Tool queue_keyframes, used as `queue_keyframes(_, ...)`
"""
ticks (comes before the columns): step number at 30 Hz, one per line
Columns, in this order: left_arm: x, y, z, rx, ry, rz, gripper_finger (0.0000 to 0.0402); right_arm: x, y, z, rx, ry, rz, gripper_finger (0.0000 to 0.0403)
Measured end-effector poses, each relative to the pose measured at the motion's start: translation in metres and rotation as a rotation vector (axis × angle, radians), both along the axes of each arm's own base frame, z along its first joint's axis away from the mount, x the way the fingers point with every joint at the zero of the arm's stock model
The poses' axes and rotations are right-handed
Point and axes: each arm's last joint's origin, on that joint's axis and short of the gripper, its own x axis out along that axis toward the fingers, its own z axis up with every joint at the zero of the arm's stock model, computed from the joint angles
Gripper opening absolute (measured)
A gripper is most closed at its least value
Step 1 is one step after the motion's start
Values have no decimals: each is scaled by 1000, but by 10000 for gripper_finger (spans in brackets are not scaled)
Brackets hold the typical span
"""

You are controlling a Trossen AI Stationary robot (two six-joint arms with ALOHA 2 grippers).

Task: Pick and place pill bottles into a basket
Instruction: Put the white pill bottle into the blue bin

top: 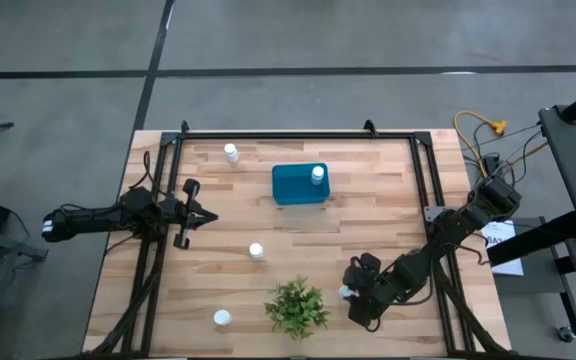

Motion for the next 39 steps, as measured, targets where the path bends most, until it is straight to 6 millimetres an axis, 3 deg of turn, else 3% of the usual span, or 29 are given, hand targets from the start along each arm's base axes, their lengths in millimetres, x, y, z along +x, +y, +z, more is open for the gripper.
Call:
queue_keyframes(3, 0, 0, 0, 0, 0, 0, 2, 0, 0, 0, -5, -2, 10, 145)
queue_keyframes(11, 0, 0, 0, 0, 0, 0, 2, 6, -9, 0, -26, -3, 12, 144)
queue_keyframes(19, 0, 0, 0, 0, 0, 0, 2, 21, -37, 5, -101, 12, 27, 144)
queue_keyframes(24, 0, 0, 0, 0, 0, 0, 2, 29, -51, 29, -153, 1, 50, 144)
queue_keyframes(30, 0, 0, 0, 0, -1, 0, 2, 30, -68, 73, -281, -47, 69, 144)
queue_keyframes(39, 0, 0, 0, 0, 0, 0, 2, 36, -121, 125, -426, -65, 46, 144)
